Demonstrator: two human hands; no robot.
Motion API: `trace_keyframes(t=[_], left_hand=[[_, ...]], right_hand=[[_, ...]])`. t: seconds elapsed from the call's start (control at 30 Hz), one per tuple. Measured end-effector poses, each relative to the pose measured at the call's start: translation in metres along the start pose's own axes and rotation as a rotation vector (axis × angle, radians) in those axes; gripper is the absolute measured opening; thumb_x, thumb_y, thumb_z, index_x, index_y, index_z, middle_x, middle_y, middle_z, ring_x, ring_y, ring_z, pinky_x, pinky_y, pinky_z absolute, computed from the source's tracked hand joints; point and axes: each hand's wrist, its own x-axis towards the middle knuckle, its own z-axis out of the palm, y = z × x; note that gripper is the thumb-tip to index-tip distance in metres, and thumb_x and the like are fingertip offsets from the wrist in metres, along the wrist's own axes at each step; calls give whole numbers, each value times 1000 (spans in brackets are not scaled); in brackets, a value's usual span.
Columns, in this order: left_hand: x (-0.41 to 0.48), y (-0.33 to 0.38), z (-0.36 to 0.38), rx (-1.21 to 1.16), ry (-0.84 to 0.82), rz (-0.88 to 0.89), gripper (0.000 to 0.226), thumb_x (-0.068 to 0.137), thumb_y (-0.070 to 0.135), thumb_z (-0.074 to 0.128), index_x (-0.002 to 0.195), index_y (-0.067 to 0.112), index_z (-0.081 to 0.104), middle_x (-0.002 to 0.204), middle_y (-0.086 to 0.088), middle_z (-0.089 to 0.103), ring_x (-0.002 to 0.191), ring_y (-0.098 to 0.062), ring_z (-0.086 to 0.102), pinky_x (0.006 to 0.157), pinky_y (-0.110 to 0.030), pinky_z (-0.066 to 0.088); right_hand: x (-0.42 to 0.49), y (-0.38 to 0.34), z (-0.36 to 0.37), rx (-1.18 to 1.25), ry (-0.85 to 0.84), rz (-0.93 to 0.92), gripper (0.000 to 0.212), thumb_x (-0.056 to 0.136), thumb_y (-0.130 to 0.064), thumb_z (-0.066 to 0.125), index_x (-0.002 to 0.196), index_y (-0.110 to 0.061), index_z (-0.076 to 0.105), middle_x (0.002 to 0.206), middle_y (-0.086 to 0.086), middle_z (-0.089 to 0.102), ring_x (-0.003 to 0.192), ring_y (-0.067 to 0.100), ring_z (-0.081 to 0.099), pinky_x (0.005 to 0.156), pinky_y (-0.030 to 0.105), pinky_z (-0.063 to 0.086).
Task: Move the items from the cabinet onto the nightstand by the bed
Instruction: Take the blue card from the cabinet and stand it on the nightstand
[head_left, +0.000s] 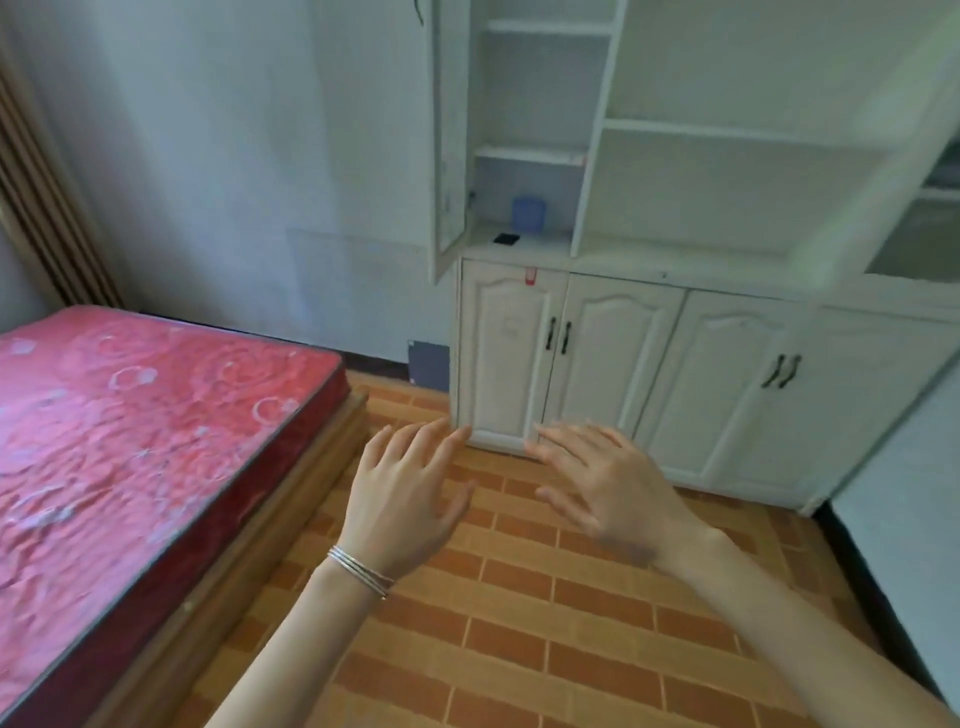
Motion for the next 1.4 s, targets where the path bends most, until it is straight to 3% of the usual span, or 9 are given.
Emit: trace_keyframes(t=[0.23,0.53,0.73,1.1,1.4], left_hand=[[78,33,22,-21,6,103,55,86,49,35,132,24,51,129,-1,57,121,-24,51,103,-48,38],[161,-12,84,7,-36,158,54,87,51,35,130,25,53,128,-2,59,119,-25,53,101,-47,40],[253,-59,109,24,-12,207,52,87,50,37,132,26,50,128,-2,58,120,-25,52,101,-45,38],[370,-108,163,31,-8,238,52,86,50,36,130,26,52,127,-2,59,119,-26,54,100,-44,39],[474,-113,241,47,-7,209,52,85,50,38,128,26,53,123,0,60,116,-24,55,99,-43,39]], right_hand=[[11,70,-12,-21,137,100,49,93,-45,35,132,-20,51,132,2,55,122,18,49,103,37,34],[71,129,49,-12,106,183,48,93,-45,35,134,-23,48,136,-1,51,127,15,43,108,36,22],[153,171,64,-71,158,199,46,90,-43,38,127,-22,55,130,0,56,121,15,48,102,41,39],[252,242,105,-100,172,222,47,91,-43,35,129,-23,54,132,0,55,123,14,46,104,39,36],[317,358,151,-73,149,188,47,92,-43,33,129,-22,54,132,0,55,121,16,50,105,37,36]])
